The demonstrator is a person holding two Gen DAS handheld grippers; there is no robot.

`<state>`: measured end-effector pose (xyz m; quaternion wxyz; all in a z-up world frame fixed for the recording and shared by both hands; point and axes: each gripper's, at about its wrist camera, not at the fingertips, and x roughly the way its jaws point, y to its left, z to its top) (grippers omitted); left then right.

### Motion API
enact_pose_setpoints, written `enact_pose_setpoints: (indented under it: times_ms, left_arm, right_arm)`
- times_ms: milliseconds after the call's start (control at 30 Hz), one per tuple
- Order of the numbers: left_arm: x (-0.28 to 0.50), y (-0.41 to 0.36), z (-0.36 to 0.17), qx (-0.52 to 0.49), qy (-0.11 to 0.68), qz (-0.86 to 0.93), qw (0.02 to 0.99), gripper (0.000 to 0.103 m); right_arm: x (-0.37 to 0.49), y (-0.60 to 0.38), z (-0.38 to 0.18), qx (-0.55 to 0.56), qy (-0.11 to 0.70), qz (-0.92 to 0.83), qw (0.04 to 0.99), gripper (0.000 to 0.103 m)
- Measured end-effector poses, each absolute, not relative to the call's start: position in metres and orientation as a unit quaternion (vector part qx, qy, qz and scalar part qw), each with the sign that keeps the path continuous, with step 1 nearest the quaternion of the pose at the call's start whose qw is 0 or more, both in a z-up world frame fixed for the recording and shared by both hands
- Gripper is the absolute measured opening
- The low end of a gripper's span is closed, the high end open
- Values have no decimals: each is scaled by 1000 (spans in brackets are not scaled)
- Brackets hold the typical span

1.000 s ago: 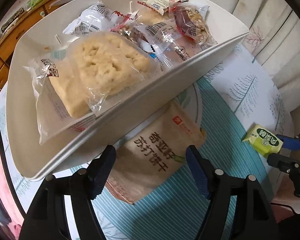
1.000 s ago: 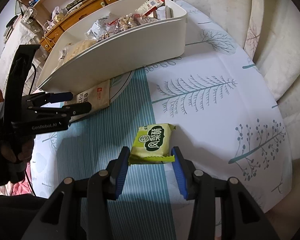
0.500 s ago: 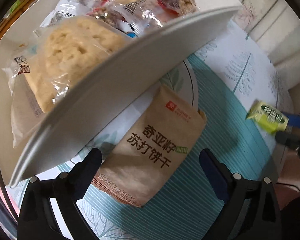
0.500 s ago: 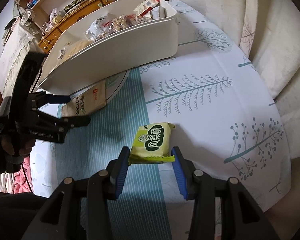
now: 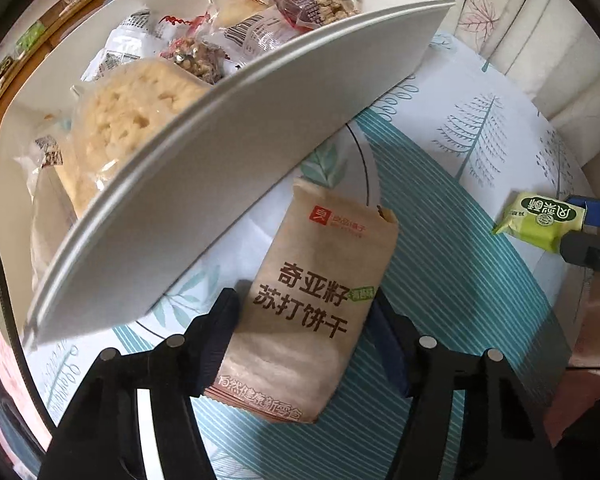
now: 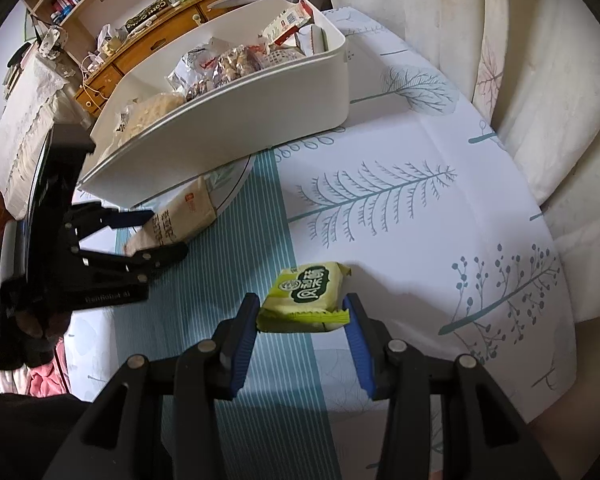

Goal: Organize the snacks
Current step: 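Carry cracker packet and green cake over the basket and open both tools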

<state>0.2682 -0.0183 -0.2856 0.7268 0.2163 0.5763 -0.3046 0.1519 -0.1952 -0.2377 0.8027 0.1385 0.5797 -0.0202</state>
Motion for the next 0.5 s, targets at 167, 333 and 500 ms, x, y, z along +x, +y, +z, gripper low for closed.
enact_pose_setpoints:
  times_ms: [167, 333, 500]
  left_arm:
    - [246, -23, -282, 195, 580, -292, 735, 62]
    - [224, -18, -276, 153, 599, -295, 729, 58]
    - [200, -14, -273, 109, 608, -296, 729, 57]
  right_arm:
    - [157, -198, -229, 143, 572, -27, 807, 43]
    - [162, -198, -218, 145, 558, -26, 817, 38]
    - [171, -196, -208, 134, 552, -12, 823, 31]
